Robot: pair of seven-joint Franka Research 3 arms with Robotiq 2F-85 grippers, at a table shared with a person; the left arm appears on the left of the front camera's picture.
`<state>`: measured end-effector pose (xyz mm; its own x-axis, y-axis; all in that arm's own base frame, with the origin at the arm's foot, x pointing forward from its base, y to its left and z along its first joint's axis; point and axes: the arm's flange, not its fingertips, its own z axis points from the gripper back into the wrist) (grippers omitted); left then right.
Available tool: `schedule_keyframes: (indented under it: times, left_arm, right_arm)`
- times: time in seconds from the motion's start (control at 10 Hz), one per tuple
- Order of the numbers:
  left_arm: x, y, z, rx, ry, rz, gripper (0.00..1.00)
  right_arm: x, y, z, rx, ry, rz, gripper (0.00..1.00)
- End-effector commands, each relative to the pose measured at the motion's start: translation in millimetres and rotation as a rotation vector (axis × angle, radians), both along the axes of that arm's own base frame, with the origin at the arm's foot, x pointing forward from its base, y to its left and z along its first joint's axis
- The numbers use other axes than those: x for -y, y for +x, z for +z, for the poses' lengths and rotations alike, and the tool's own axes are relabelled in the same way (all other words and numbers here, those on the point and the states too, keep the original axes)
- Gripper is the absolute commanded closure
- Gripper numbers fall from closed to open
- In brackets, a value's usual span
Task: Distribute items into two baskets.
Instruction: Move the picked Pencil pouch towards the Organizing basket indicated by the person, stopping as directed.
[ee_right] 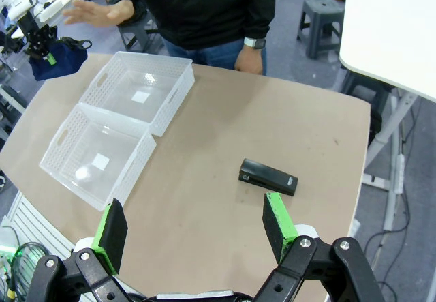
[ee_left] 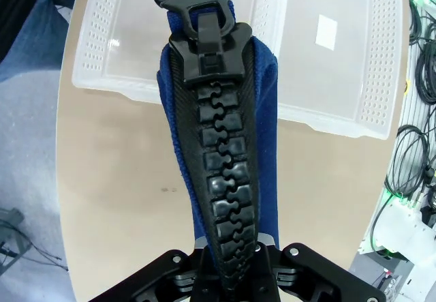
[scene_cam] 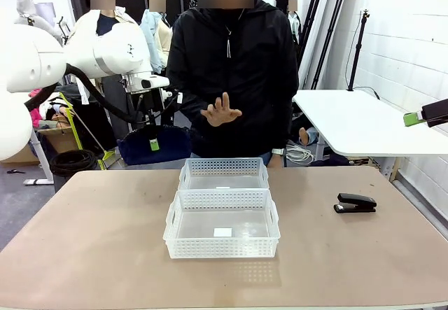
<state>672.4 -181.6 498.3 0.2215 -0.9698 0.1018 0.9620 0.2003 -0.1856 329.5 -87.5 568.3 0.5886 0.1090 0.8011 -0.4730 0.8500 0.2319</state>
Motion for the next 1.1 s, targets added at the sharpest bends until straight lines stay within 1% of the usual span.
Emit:
schedule_keyframes:
  times: [0.0, 0.1, 0.3, 0.4, 0.6, 0.7, 1.0]
  left_arm:
    - [2, 12, 7, -0.011, 0.002, -0.033, 1.00]
    - [4, 9, 4, -0.028, 0.014, -0.038, 1.00]
    - [-9, -3, 12, -0.012, 0.012, -0.024, 1.00]
    - [-16, -8, 11, -0.021, 0.032, -0.018, 1.00]
    - [-29, -22, 17, -0.046, 0.008, -0.026, 1.00]
    - [-36, -32, 17, -0.039, 0.018, -0.029, 1.00]
    - [-50, -42, 19, -0.036, 0.003, -0.025, 1.00]
  right_arm:
    - [-1, 1, -1, -0.003, 0.008, 0.007, 0.00]
    - [-1, 1, -1, -0.003, 0.008, 0.007, 0.00]
    - [-1, 1, -1, -0.003, 0.008, 0.007, 0.00]
    - [-1, 1, -1, -0.003, 0.008, 0.007, 0.00]
    - [-1, 1, -1, -0.003, 0.008, 0.007, 0.00]
    - [-1, 1, -1, -0.003, 0.008, 0.007, 0.00]
    - [-1, 1, -1, -0.003, 0.008, 0.007, 0.00]
